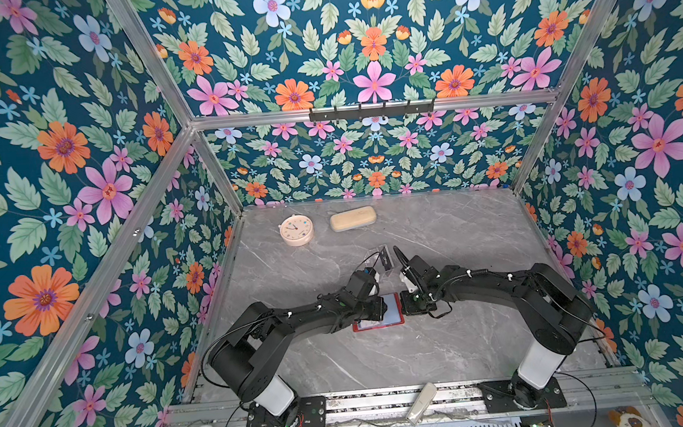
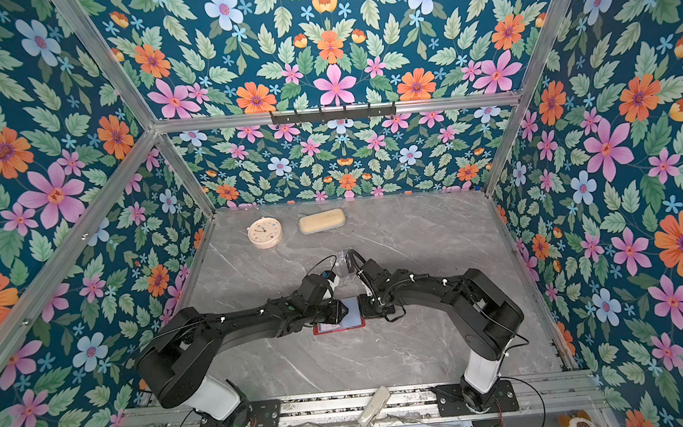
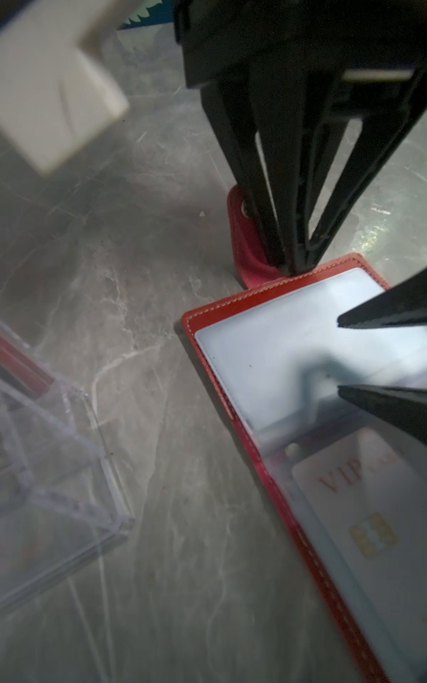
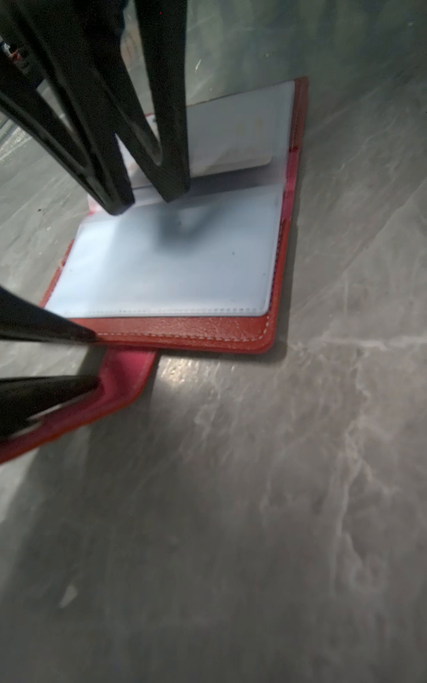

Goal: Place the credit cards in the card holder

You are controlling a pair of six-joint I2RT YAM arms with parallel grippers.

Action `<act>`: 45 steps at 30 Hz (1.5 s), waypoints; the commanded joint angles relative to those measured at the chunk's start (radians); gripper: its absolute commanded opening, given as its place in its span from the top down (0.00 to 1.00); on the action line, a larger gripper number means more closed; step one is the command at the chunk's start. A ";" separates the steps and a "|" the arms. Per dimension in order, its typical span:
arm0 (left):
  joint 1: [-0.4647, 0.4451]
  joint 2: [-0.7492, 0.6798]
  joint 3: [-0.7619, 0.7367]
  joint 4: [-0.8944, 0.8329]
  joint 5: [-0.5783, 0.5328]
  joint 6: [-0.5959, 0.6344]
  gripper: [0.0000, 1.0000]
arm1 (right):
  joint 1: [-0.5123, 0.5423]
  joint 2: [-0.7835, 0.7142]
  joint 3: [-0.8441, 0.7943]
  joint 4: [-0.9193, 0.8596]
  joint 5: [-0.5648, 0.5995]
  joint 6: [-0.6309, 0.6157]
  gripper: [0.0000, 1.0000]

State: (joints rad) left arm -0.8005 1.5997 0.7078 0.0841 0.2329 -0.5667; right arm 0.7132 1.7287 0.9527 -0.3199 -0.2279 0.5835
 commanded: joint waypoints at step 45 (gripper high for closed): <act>-0.011 -0.036 -0.037 0.025 -0.075 -0.045 1.00 | 0.005 -0.092 -0.008 0.022 -0.013 0.006 0.85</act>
State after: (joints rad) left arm -0.8112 1.5753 0.6758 0.1127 0.1810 -0.6201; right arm 0.7162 1.6337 0.9379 -0.3088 -0.2180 0.5915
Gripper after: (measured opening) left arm 0.050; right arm 0.156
